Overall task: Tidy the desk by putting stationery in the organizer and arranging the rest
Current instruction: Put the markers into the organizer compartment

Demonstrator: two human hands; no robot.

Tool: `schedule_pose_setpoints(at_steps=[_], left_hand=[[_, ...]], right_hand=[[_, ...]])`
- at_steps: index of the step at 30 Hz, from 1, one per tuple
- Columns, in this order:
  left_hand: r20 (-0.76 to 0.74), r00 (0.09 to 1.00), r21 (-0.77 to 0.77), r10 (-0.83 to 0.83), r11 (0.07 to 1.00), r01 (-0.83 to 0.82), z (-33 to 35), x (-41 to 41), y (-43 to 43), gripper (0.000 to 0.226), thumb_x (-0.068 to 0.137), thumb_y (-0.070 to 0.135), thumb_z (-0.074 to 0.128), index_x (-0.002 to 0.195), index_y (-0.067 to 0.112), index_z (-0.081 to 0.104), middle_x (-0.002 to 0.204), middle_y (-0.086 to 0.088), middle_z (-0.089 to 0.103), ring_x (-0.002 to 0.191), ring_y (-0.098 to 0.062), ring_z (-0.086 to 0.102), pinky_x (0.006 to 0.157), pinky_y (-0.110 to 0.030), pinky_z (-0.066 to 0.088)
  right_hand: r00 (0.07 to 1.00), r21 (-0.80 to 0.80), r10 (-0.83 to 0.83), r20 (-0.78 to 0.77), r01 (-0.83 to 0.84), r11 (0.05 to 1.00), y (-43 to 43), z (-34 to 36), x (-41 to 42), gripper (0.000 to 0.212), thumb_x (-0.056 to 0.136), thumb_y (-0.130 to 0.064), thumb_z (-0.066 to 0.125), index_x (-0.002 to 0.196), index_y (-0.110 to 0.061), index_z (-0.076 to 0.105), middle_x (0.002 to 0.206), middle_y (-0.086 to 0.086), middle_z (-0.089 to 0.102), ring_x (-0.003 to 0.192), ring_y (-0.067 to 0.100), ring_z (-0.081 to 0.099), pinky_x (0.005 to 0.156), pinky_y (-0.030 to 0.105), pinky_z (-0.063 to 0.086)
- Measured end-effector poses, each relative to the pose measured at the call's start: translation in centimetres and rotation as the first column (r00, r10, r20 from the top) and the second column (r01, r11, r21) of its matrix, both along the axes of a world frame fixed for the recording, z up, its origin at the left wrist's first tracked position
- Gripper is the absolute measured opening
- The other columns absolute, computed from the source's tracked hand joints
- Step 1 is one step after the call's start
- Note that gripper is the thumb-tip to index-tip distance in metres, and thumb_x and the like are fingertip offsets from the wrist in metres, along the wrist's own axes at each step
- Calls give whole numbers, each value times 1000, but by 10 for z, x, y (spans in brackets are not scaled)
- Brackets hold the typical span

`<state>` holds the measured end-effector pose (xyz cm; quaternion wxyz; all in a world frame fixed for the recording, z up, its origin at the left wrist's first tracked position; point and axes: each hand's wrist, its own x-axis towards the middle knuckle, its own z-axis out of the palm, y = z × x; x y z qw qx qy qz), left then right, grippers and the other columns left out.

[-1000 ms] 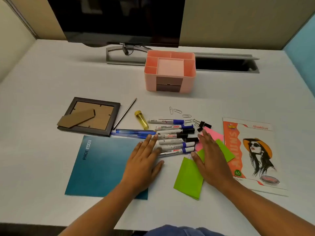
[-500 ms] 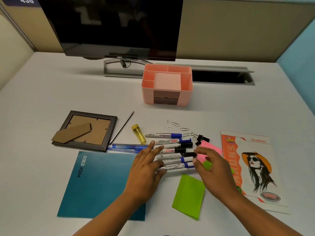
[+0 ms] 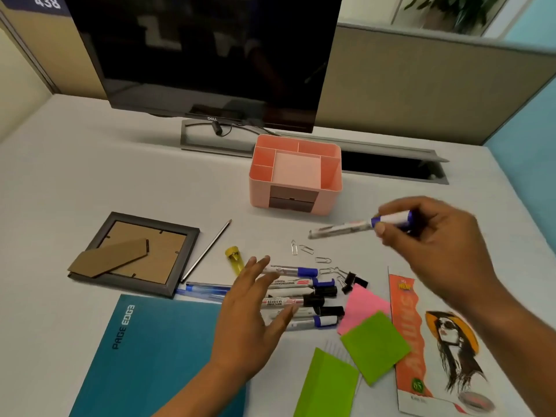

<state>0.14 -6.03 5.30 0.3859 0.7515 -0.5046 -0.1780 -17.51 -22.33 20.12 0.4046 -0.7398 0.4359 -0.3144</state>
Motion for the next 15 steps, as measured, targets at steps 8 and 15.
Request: schedule_pose_setpoints(at_steps=[8,15], left_hand=[[233,968,132,-90,989,61,-23,-4,4,27,80,45,67,103,33,67,96,16,56,86,-7,57,69,-24,51],[398,890,199,-223,968,154,-27,-10,5,31,65,40,84,92,29,73,83,11,58,71,-11,57,57,-25,47]], right_hand=[[976,-351,-63,-209,-14,936,-87,2,49,20,83,-13,73,102,-12,68,88,-1,67,73,-4,62,69,0,45],[917,-346,-95,-388,-50,937,-116,-42,75,16,85,-15,72,100,-13,67,89,-1,65,78,14,62,73,17,50]])
